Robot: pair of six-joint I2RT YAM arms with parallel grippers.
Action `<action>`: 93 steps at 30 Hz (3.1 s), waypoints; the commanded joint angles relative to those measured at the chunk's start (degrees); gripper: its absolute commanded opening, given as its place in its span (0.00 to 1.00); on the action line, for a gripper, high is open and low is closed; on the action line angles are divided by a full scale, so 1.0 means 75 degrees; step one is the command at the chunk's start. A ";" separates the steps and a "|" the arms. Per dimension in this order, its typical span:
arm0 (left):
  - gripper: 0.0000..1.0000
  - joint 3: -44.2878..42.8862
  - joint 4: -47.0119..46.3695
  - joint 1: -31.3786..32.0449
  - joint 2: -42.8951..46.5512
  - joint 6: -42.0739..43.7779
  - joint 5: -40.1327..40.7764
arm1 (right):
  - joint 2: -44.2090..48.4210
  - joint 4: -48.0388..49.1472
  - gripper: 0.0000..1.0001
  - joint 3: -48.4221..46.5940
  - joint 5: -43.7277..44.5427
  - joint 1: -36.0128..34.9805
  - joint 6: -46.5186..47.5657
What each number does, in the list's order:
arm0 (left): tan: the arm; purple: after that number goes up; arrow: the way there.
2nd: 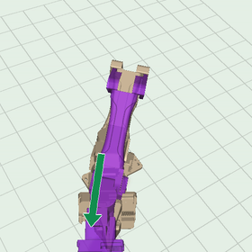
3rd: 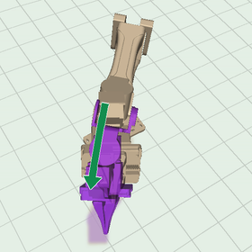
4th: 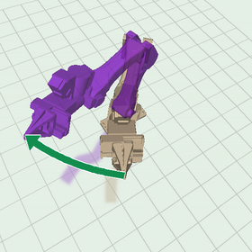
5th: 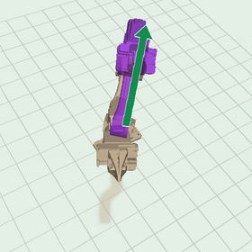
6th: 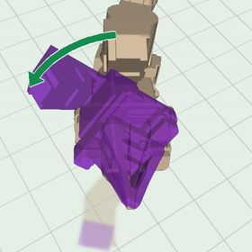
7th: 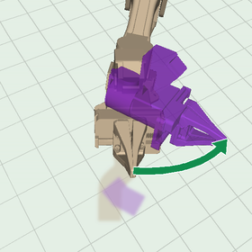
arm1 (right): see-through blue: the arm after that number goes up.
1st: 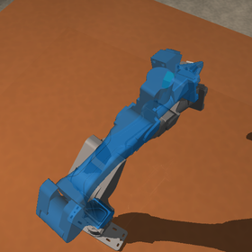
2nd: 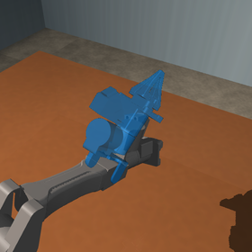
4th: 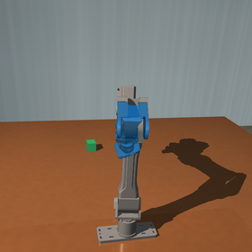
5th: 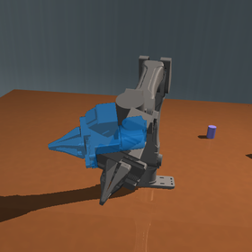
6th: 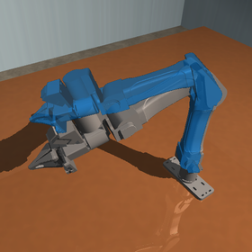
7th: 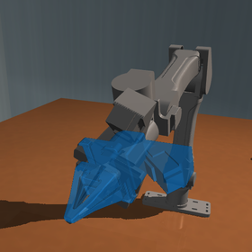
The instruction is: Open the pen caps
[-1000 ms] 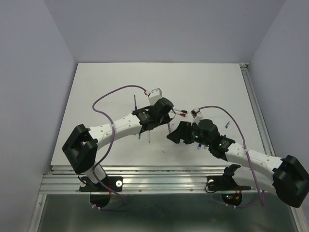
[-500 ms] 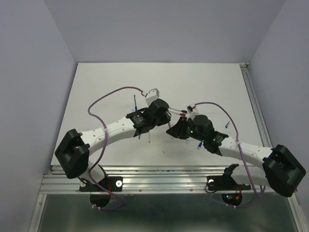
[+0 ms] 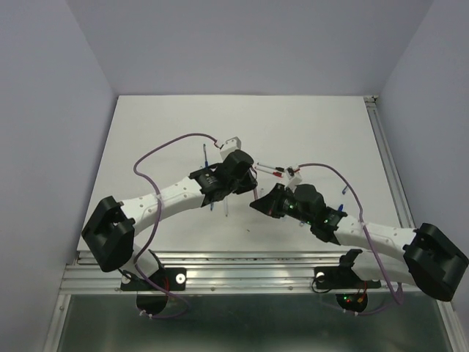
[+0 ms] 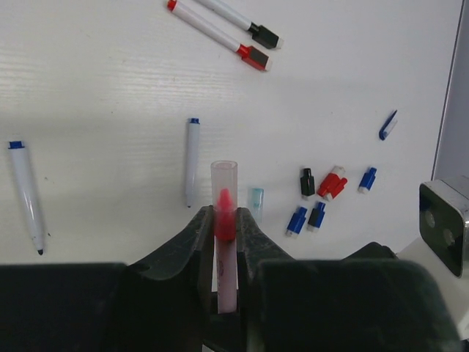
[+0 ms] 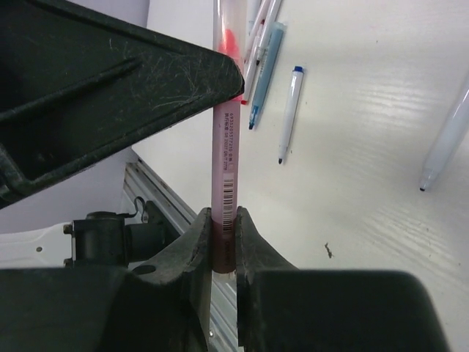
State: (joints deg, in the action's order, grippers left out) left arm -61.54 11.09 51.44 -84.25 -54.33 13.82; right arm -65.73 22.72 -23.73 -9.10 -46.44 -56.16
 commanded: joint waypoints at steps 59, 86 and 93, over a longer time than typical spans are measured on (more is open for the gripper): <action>0.00 0.3295 -0.0061 -0.3038 0.4706 0.0376 0.0313 | -0.5192 -0.4119 0.37 -0.5285 0.2175 -0.1332 0.1230; 0.00 0.1821 -0.0952 -0.1036 0.2165 0.0610 -0.0215 | -0.0685 -0.6228 1.00 -0.3002 0.5467 -0.0162 -0.0070; 0.00 0.0601 -0.1010 0.0031 0.0290 0.0845 -0.0577 | 0.0514 -0.6708 1.00 -0.2005 0.5749 0.1687 -0.0165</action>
State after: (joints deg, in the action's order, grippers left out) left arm -51.64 4.97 49.25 -78.00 -49.91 10.55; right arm -65.30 -24.86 -41.23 30.24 -39.64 -55.99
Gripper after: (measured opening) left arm 0.233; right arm 0.998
